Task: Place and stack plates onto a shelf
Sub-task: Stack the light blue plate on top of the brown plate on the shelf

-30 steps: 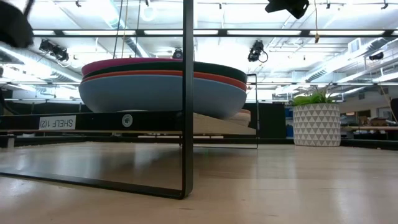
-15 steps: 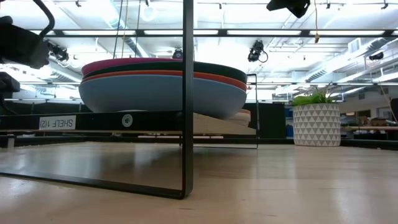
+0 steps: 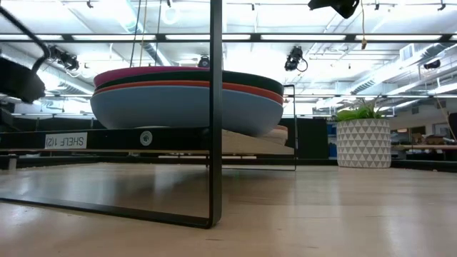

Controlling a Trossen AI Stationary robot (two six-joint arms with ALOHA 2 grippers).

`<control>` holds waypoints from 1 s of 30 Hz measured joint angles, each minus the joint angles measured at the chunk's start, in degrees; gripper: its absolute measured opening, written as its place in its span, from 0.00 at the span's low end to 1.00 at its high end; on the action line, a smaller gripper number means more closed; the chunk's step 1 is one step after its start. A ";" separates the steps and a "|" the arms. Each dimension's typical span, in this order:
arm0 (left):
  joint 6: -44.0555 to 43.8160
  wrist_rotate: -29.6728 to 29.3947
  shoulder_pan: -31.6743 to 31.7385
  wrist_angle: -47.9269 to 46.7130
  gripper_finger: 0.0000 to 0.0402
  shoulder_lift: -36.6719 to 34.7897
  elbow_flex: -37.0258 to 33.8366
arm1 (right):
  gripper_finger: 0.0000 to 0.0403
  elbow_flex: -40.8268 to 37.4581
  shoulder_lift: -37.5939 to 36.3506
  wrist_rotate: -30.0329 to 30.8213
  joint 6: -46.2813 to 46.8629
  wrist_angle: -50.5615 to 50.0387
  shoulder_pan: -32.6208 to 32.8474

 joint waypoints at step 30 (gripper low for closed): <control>7.91 19.44 1.16 -1.32 0.04 -11.38 10.67 | 0.29 -0.02 -0.02 0.04 -0.22 -0.09 0.00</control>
